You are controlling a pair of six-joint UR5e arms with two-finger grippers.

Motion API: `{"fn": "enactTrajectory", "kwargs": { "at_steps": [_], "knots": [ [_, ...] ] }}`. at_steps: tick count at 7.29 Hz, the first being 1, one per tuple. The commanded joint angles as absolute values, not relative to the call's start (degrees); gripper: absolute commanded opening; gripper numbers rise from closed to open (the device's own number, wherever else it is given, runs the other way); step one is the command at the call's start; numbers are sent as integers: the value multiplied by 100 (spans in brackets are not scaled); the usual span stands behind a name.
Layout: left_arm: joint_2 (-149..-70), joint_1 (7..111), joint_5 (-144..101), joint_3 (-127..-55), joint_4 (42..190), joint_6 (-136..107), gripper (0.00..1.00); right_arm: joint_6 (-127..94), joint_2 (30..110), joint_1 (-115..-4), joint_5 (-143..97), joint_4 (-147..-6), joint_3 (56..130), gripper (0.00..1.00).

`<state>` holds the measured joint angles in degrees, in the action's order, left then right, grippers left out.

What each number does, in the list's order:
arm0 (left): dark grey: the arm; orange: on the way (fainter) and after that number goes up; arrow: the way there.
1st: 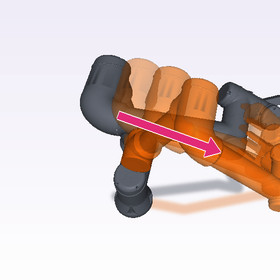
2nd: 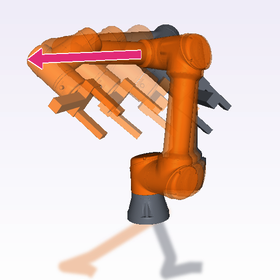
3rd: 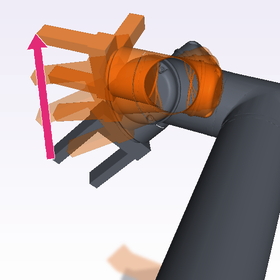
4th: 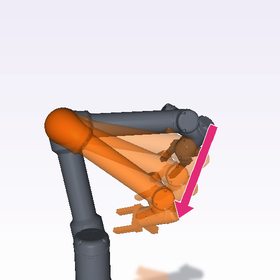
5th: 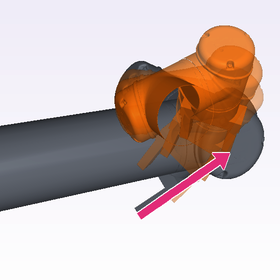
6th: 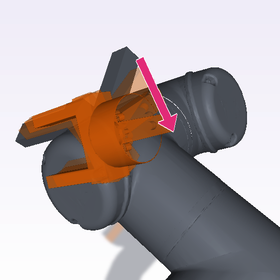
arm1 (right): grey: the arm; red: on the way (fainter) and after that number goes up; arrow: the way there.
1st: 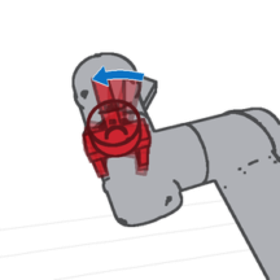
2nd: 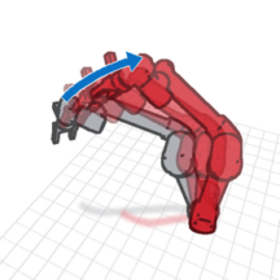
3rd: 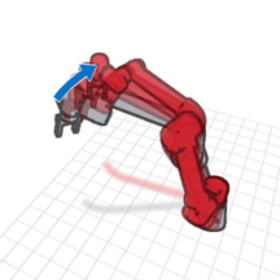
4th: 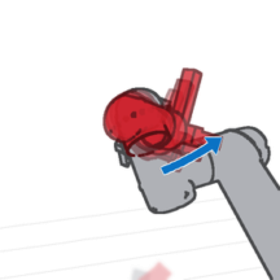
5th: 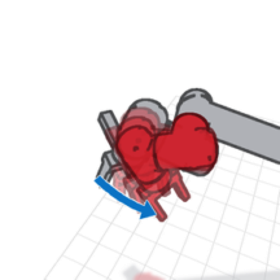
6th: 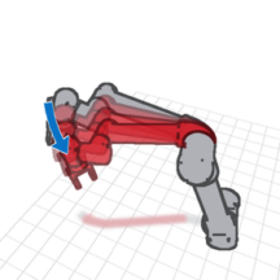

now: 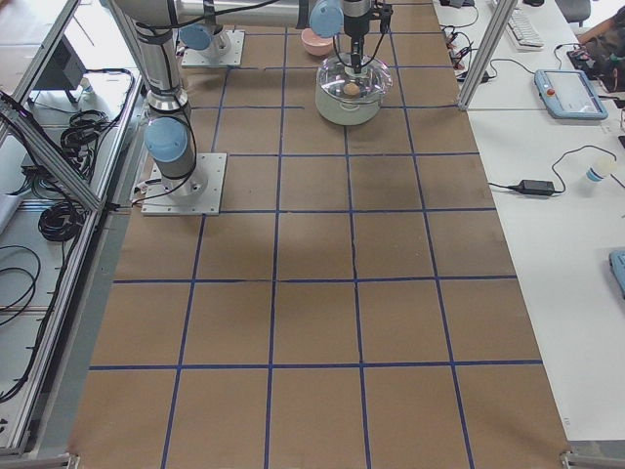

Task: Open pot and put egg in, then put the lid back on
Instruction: 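Lift the glass lid with the right gripper and carry it over the pot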

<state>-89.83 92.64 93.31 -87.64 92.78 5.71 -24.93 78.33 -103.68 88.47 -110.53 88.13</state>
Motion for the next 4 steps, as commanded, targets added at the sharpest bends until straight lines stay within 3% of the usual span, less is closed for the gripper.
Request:
{"fn": "enactTrajectory", "kwargs": {
  "at_steps": [1,4],
  "knots": [
    [-8939,9246,9360,-8877,8931,484,100,-3101,7420,-10923,8938,-11573,8798,34],
    [-8868,9237,9360,-8895,8930,308,100,-3452,7094,-11214,8921,-11846,8798,34]
  ]
}}
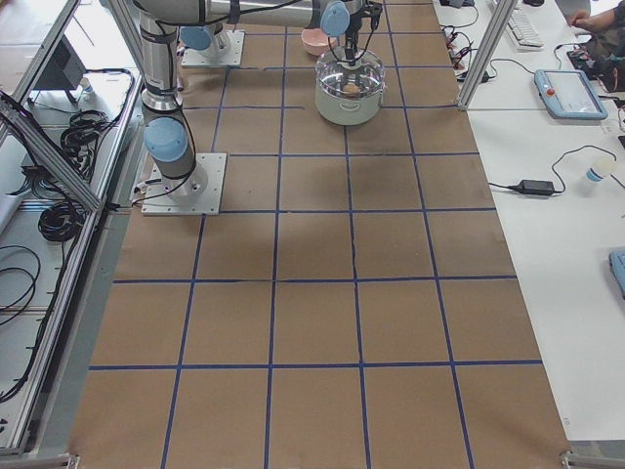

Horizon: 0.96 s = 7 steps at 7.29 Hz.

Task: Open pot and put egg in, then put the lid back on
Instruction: 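Lift the glass lid with the right gripper and carry it over the pot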

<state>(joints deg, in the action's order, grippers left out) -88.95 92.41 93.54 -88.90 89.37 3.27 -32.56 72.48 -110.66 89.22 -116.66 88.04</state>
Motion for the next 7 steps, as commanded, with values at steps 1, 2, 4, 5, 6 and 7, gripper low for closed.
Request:
{"fn": "enactTrajectory", "kwargs": {
  "at_steps": [1,2,4,5,6,7],
  "knots": [
    [-8868,9237,9334,-8895,8938,299,100,-3489,6988,-11267,8938,-12048,8780,34],
    [-8868,9237,9351,-8895,8938,308,100,-3489,6979,-11268,8947,-12041,8754,34],
    [-8816,9194,9378,-8895,8982,308,100,-3376,6952,-11259,8991,-12059,8754,34],
    [-8815,9193,9378,-8895,8991,308,100,-3314,6943,-11259,8991,-12059,8763,34],
    [-8815,9193,9378,-8895,8991,308,100,-3305,6943,-11259,9000,-12050,8789,34],
    [-8815,9202,9378,-8895,8991,316,100,-3209,6943,-11259,9000,-12050,8806,34]
  ]
}}
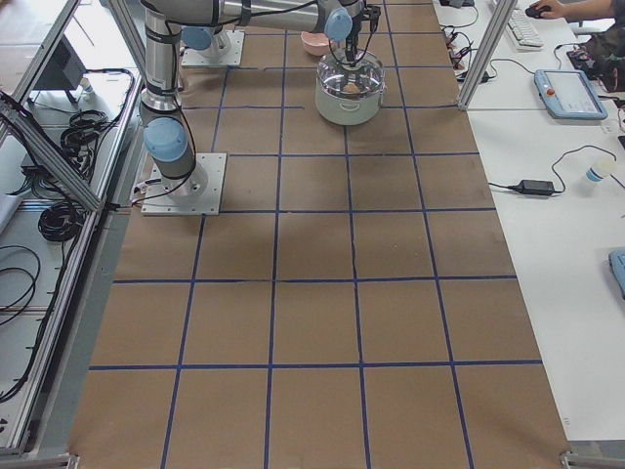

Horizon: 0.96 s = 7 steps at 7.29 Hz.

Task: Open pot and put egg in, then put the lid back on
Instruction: 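Lift the glass lid with the right gripper and carry it over the pot, then lower the glass lid onto the pot with the right gripper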

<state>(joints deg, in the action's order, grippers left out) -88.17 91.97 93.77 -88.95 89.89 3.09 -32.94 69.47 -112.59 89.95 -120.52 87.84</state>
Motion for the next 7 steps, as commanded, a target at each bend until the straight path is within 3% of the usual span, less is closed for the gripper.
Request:
{"fn": "enactTrajectory", "kwargs": {
  "at_steps": [1,7],
  "knots": [
    [-8815,9202,9378,-8895,8983,316,100,-3086,6952,-11250,8991,-12050,8815,34],
    [-8815,9202,9387,-8895,8991,325,100,-2918,6952,-11232,8991,-12050,8833,35]
  ]
}}
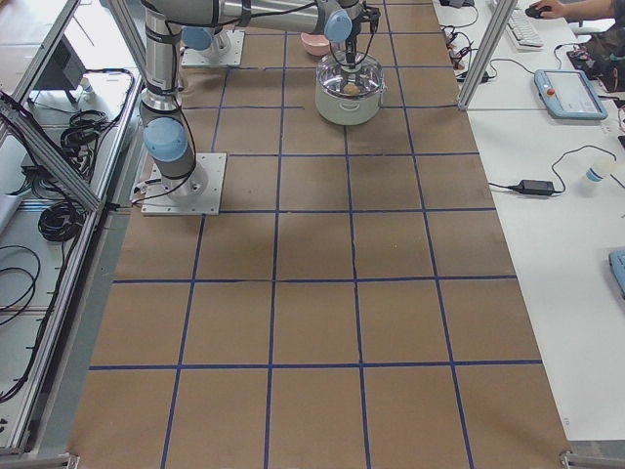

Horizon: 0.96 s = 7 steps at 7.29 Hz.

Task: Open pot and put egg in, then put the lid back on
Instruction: 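Lower the glass lid onto the pot with the right gripper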

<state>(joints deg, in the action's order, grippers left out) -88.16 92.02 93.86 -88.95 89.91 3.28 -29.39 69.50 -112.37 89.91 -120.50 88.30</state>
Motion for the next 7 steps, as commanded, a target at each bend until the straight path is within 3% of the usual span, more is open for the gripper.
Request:
{"fn": "enactTrajectory", "kwargs": {
  "at_steps": [1,6,7],
  "knots": [
    [-8815,9202,9378,-8895,8991,325,100,-2909,6952,-11224,8991,-12050,8833,36],
    [-8815,9202,9387,-8895,8991,325,100,-2865,6970,-11215,8991,-12050,8833,45],
    [-8815,9202,9387,-8895,8991,334,100,-2865,6970,-11215,8991,-12050,8842,51]
  ]
}}
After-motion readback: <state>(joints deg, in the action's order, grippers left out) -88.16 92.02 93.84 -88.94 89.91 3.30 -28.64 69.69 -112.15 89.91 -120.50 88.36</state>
